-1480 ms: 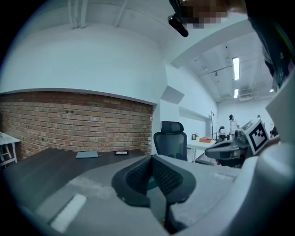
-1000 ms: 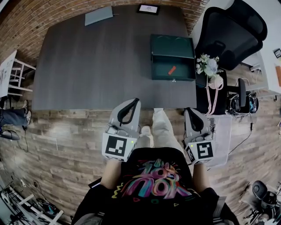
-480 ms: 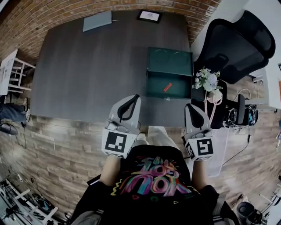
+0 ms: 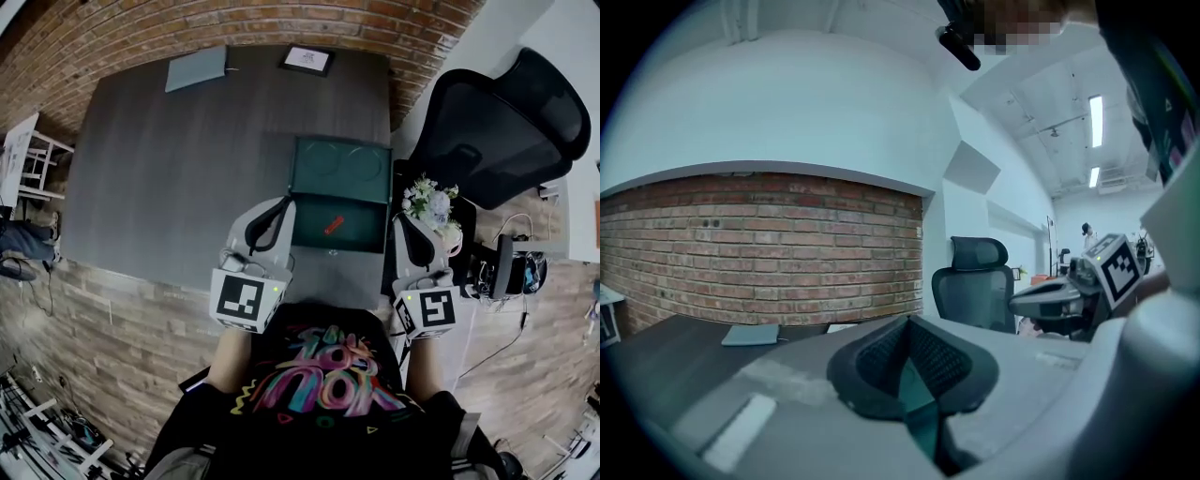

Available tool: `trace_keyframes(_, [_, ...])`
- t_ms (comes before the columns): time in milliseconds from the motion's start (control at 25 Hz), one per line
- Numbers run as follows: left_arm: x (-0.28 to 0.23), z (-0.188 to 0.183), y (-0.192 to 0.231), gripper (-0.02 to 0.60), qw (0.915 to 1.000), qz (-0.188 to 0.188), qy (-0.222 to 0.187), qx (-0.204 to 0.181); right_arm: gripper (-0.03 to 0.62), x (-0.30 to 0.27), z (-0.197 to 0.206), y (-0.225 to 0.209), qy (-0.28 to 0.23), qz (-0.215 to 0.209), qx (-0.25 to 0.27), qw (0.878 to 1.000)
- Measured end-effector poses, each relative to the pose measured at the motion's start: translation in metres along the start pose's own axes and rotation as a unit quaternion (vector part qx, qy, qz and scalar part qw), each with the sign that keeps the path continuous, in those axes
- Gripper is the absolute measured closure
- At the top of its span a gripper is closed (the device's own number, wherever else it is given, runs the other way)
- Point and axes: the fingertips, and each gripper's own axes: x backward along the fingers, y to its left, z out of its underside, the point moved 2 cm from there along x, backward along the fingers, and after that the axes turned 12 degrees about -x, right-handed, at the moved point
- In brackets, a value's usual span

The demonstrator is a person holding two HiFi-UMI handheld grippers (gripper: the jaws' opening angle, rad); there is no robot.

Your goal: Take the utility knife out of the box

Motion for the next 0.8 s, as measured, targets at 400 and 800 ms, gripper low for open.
trace_keyframes(400, [-0.022,0.000,0.006,0.581,0.9999,0.002,0.012,0.000,0.594,-0.023,-0.002,-0.011,0.013,-0.013,-0.014,1.000])
trace_keyframes(800, [-0.039,-0.008,0.003,0.581,0.9995,0.029,-0.003,-0.011,0.594,-0.030,-0.007,-0.005,0.009,-0.005,-0.013,1.000])
